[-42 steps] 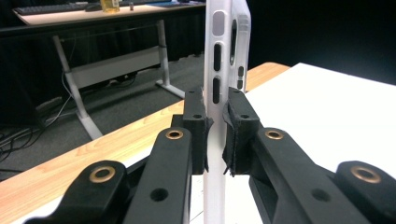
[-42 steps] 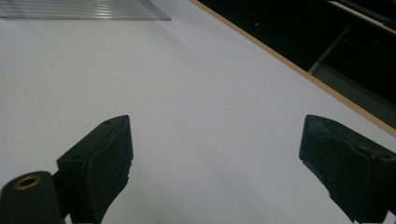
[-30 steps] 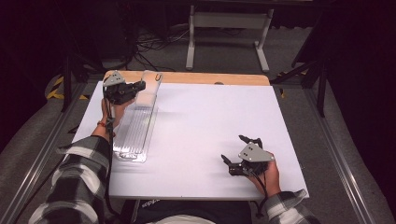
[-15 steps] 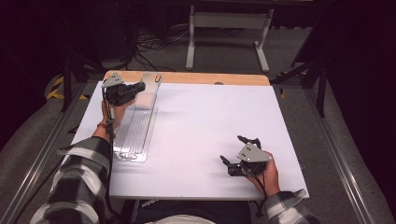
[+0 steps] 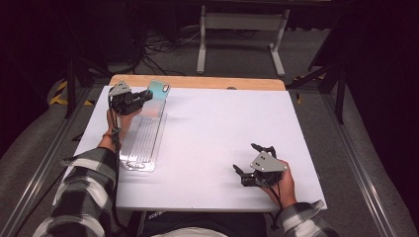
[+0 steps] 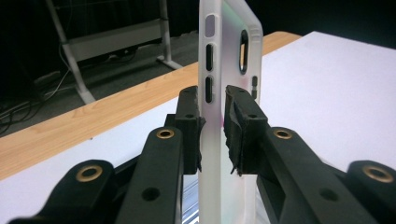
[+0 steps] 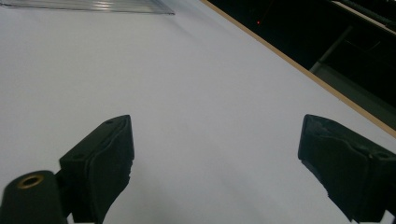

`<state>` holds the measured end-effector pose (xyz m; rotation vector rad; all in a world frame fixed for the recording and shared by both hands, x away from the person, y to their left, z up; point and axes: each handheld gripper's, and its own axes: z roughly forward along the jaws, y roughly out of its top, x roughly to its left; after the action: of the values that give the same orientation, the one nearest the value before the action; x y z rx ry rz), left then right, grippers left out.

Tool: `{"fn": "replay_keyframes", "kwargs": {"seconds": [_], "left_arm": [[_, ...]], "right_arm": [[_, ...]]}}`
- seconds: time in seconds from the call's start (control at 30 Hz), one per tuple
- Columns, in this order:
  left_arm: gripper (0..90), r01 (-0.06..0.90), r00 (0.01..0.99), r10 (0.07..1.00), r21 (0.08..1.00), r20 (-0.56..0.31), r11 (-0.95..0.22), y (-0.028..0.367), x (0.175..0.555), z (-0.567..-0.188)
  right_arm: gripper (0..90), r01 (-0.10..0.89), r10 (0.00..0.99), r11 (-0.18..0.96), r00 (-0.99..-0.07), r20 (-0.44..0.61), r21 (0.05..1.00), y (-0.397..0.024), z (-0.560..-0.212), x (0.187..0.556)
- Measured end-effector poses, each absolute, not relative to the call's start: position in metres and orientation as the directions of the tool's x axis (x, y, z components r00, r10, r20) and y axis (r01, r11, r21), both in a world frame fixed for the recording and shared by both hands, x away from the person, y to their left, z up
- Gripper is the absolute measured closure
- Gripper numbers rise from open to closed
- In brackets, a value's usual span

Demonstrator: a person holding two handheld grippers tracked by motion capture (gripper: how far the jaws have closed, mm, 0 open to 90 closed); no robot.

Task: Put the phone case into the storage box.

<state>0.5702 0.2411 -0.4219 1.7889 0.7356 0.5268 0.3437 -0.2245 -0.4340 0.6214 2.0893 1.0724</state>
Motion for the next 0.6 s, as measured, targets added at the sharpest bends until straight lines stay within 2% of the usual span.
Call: {"fn": "replay_keyframes", "kwargs": {"seconds": [0.6], "left_arm": [[69.3,0.242,0.673,0.738,0.929,0.047,-0.280,0.2451,0.5709,-0.4264]], "right_arm": [[12.0,0.096,0.675,0.544,-0.639,-0.368,0.834,-0.2253,-0.4336,0.3421]]}}
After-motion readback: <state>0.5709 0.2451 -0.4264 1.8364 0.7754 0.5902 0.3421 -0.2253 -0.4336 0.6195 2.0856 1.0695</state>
